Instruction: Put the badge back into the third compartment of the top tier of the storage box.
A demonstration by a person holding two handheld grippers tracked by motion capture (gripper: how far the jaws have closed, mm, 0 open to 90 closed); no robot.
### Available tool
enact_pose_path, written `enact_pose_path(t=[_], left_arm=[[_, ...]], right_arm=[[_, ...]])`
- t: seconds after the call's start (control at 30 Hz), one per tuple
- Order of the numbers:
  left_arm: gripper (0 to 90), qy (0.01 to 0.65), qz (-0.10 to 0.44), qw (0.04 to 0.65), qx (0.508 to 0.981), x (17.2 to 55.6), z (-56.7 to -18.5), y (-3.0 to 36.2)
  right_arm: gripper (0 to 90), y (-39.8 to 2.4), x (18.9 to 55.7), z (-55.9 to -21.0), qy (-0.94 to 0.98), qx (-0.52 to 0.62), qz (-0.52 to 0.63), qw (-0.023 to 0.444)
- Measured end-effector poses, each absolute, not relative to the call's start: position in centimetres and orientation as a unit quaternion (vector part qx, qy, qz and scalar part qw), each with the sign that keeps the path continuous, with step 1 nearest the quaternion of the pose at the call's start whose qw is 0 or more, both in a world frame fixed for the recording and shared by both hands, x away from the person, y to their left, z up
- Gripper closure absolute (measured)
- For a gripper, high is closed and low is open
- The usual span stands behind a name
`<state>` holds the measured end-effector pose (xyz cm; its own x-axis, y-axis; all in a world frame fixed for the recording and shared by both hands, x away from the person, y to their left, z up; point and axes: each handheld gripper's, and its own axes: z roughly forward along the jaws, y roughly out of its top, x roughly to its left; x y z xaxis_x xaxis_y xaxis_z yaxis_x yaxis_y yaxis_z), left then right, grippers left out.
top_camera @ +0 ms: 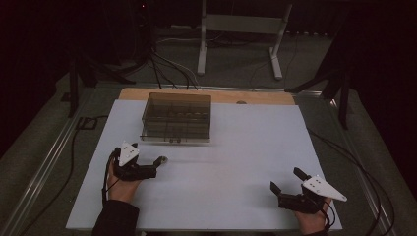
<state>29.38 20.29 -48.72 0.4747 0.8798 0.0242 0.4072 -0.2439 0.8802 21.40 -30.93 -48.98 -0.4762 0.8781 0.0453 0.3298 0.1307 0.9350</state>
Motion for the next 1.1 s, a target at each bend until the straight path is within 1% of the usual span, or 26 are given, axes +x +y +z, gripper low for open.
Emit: enact_pose_path(t=[0.47, 1.0, 1.1], left_arm=[[1.5, 0.43, 0.261, 0.421, 0.755, 30.1, -49.4, 19.7], [8.5, 0.425, 0.225, 0.419, 0.77, 30.5, -49.7, 19.2], [11.9, 0.423, 0.219, 0.417, 0.774, 30.6, -49.9, 19.0]], right_arm=[[0.0, -30.9, 21.4, -49.0, 0.7, 0.432, 0.498, 0.275], [0.0, -30.9, 21.5, -49.0, 0.701, 0.431, 0.498, 0.274], [0.0, -30.9, 21.5, -49.0, 0.701, 0.431, 0.497, 0.273]])
